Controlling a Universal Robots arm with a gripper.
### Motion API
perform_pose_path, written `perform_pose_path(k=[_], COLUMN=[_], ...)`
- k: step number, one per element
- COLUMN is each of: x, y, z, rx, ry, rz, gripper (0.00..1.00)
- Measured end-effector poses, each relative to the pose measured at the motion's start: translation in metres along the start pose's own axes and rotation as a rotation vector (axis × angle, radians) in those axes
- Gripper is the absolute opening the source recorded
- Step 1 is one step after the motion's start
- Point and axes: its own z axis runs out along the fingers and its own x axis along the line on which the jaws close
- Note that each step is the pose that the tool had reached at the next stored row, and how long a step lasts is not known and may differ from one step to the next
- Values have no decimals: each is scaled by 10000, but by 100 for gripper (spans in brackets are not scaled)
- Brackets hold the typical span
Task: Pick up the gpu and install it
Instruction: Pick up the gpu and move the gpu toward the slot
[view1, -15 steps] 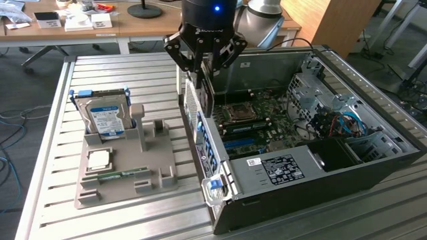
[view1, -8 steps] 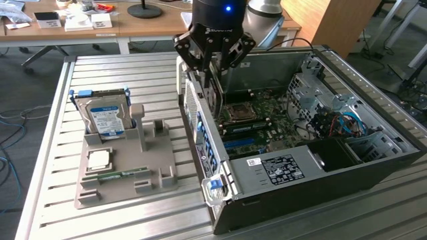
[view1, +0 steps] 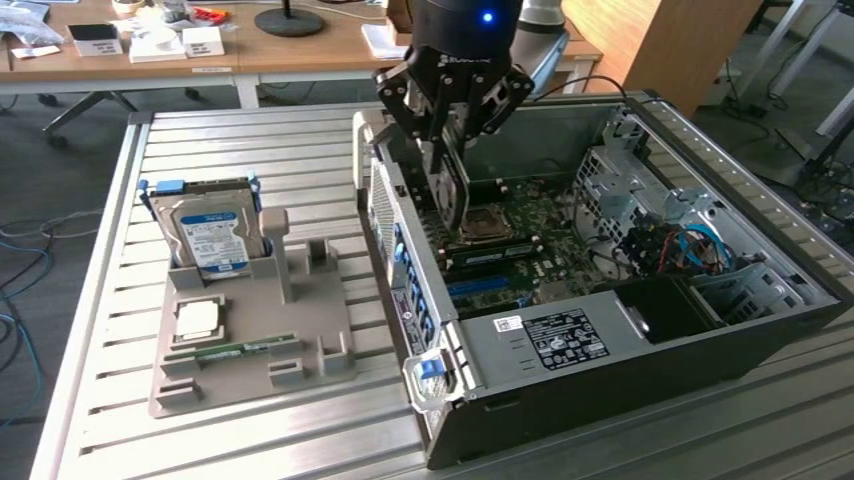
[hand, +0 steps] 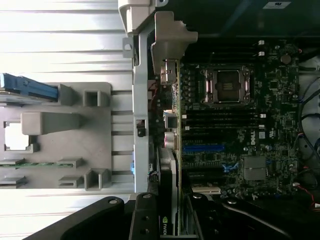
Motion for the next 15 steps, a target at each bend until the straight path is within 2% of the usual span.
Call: perform_pose_path(k=[15], x=[-421], y=[23], z=[9], rx=[0], ry=[0], rz=[-1], gripper=[27])
